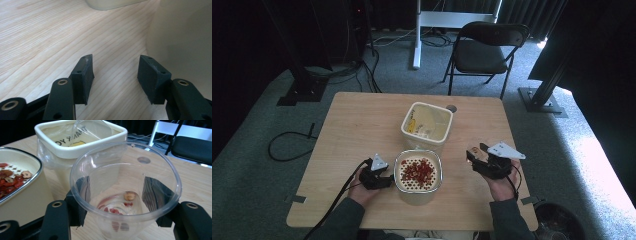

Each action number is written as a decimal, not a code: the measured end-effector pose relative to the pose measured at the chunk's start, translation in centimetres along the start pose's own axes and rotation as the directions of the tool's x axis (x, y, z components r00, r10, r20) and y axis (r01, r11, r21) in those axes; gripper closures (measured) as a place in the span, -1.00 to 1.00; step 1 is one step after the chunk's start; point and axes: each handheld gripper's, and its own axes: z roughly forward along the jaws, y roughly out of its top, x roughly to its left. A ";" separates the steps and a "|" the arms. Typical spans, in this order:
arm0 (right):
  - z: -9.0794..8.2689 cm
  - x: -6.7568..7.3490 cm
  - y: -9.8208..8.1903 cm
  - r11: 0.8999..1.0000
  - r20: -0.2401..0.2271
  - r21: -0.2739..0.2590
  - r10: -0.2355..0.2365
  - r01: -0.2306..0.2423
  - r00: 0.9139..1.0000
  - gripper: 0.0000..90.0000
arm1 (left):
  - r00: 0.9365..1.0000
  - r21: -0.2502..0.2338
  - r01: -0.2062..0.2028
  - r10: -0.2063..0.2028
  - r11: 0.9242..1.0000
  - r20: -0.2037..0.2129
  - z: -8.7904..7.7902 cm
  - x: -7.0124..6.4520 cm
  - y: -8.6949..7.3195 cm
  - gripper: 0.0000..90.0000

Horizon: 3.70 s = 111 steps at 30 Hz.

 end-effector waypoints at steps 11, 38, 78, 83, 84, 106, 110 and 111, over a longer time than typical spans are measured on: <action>-0.6 0.7 1.8 0.998 0.007 0.005 -0.060 0.060 0.998 -0.13 | 0.998 0.002 0.025 -0.024 1.000 -0.051 -0.9 0.9 -0.6 0.02; -0.9 3.1 3.5 0.994 -0.038 -0.005 -0.109 0.109 0.993 -0.12 | 0.995 0.022 0.039 -0.037 0.999 -0.098 -1.2 1.4 -0.9 -0.01; 2.7 12.0 6.7 0.671 0.145 0.207 -0.740 0.712 0.656 -0.13 | 0.991 0.019 0.060 -0.057 0.998 -0.118 -1.5 2.0 -1.2 -0.02; 3.0 12.7 6.4 0.601 0.153 0.238 -0.799 0.763 0.581 -0.13 | 0.991 0.021 0.055 -0.052 0.998 -0.119 -1.5 2.0 -1.2 -0.02; 3.0 12.9 6.3 0.588 0.157 0.245 -0.809 0.771 0.567 -0.13 | 0.991 0.021 0.056 -0.053 0.998 -0.119 -1.5 2.0 -1.2 -0.02; 3.6 15.0 5.1 0.301 0.172 0.338 -0.951 0.892 0.256 -0.13 | 0.992 0.023 0.056 -0.053 0.998 -0.116 -1.5 2.0 -1.2 -0.02; 3.7 15.2 4.9 0.255 0.179 0.359 -0.963 0.898 0.202 -0.13 | 0.992 0.022 0.058 -0.055 0.998 -0.114 -1.5 2.0 -1.2 -0.02; 3.7 15.2 4.9 0.247 0.179 0.361 -0.965 0.899 0.193 -0.13 | 0.992 0.023 0.057 -0.054 0.998 -0.115 -1.5 2.0 -1.2 -0.02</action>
